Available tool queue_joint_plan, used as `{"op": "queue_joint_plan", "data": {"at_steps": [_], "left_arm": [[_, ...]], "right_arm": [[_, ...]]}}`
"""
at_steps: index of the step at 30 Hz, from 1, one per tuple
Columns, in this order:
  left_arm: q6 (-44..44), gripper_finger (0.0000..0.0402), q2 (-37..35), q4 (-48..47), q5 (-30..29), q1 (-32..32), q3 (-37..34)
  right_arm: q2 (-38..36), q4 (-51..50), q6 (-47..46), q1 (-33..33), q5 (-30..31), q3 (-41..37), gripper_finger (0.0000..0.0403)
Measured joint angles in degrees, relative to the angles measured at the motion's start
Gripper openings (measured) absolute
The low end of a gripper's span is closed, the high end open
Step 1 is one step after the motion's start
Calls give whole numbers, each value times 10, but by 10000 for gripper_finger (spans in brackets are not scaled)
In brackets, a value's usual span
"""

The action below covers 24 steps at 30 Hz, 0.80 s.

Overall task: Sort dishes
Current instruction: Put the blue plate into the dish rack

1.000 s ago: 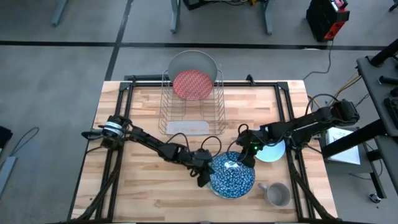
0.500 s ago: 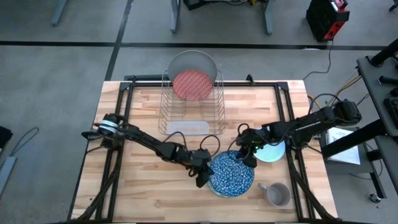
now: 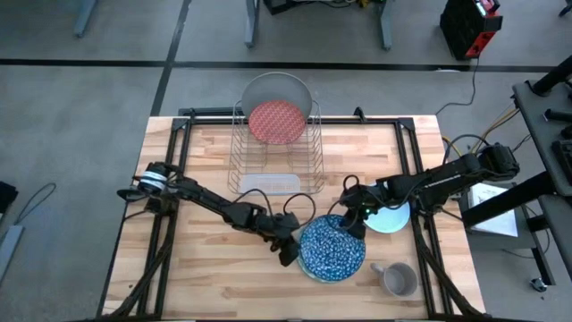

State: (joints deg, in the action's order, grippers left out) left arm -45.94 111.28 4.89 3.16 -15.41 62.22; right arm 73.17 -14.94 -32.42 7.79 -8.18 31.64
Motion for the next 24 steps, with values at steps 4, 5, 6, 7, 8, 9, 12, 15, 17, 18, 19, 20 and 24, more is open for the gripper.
{"op": "queue_joint_plan", "data": {"at_steps": [4,5,6,7,8,9,12,15,17,18,19,20,24], "left_arm": [[-2,0,2,-9,6,0,-2],[-2,0,1,-10,6,0,-1],[-2,0,1,-14,6,0,-1],[-2,0,1,-22,6,0,-1],[-2,0,2,-29,6,0,-2],[-2,0,3,-35,6,0,-3],[-5,0,3,-48,6,0,-3],[-5,0,3,-55,6,0,-2],[-2,0,3,-52,6,0,-2],[-1,0,3,-51,7,0,-2],[-1,0,3,-51,9,0,-2],[-1,0,3,-51,12,0,-2],[3,0,3,-49,34,-1,-2]], "right_arm": [[0,-6,-21,0,-9,0,18],[0,-11,-26,0,-11,0,18],[0,-17,-31,0,-13,0,18],[0,-22,-34,0,-16,0,18],[-1,-32,-34,0,-19,0,18],[-1,-41,-33,0,-21,0,18],[-2,-61,-37,0,-27,0,18],[-2,-61,-37,0,-27,1,18],[-2,-60,-37,0,-27,1,18],[-2,-60,-37,0,-27,1,18],[-2,-61,-37,0,-27,1,18],[-3,-63,-37,0,-27,1,18],[-7,-76,-37,0,-38,1,18]]}}
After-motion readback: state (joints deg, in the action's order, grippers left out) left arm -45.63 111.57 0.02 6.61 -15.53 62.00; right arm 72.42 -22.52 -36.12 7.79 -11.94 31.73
